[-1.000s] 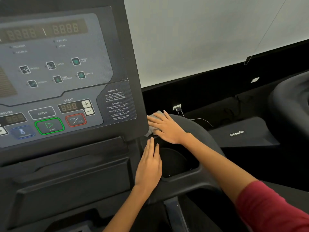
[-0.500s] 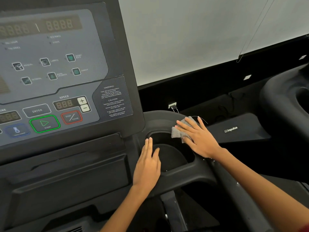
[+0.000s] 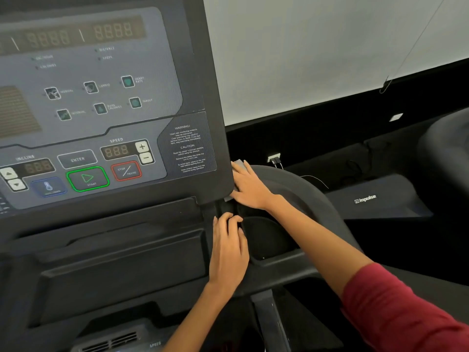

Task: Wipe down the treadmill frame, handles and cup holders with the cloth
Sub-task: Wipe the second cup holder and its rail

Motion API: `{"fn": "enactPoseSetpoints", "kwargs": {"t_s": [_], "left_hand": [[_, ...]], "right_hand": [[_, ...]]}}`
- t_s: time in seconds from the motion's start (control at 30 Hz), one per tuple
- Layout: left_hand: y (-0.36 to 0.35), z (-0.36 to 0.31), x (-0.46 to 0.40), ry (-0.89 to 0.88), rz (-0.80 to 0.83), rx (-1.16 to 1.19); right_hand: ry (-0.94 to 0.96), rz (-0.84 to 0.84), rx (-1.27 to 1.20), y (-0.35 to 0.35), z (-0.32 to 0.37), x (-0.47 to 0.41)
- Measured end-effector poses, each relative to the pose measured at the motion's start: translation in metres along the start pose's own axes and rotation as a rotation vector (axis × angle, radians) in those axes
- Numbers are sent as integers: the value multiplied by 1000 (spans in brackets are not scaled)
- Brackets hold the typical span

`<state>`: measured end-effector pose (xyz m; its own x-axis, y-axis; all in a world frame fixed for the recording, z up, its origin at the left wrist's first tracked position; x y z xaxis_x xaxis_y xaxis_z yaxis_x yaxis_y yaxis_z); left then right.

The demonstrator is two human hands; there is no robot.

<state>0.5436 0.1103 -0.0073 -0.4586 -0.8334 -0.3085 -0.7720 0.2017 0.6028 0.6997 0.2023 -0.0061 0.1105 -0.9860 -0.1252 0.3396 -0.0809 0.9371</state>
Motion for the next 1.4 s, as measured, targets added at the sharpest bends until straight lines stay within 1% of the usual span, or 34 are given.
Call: {"fn": "enactPoseSetpoints", "kwargs": {"t_s": [0.07, 0.13, 0.17, 0.23, 0.33, 0.43, 0.53, 0.63, 0.77, 0.93, 1.03, 1.13, 1.23, 1.3, 1.33, 1.4], "left_hand": [[1, 0, 0, 5, -4, 32], [1, -1, -1, -14, -5, 18], [1, -1, -2, -27, -5, -3], [0, -2, -2, -55, 2, -73], [-2, 1, 0, -68, 37, -180], [-4, 3, 1, -107, 83, -301], [-6, 0, 2, -162, 161, -443], [-7, 0, 6, -149, 221, -493], [-9, -1, 13, -133, 267, -539], [-8, -4, 16, -118, 288, -567], [-8, -5, 16, -121, 284, -570], [-7, -4, 16, -121, 287, -587], [-7, -5, 16, -122, 292, -586], [-8, -6, 16, -127, 295, -575], [-8, -7, 17, -135, 295, -561], [-12, -8, 19, -170, 311, -526]], "right_hand": [[104, -4, -73, 1, 3, 1], [210, 21, -71, 1, 2, 7], [245, 39, -53, 1, 1, 12], [247, 90, -36, 3, -4, 22], [214, 116, 6, 13, -11, 34], [161, 63, 71, 24, -26, 47], [87, 5, 143, 33, -57, 77], [15, -35, 237, 35, -75, 112], [-163, -89, 332, 26, -62, 120], [-442, -123, 402, 16, -41, 93], [-539, -122, 411, 11, -30, 74], [-514, -123, 402, 10, -26, 71], [-403, -114, 391, 16, -31, 81], [-344, -87, 449, 22, -37, 89], [-339, -69, 492, 25, -40, 94], [-393, -49, 544, 29, -45, 103]]}}
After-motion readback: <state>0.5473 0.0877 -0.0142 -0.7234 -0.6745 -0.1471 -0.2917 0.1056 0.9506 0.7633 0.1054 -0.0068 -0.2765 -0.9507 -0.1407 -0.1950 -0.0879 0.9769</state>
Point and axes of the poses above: each hand's wrist, its own x-axis away from the middle knuckle, its own y-axis out of the back of the hand, z = x × y, the point moved 2 cm from there along -x, towards the middle knuckle, and after that the axes turned 11 degrees about x, right-handed, at the moved point
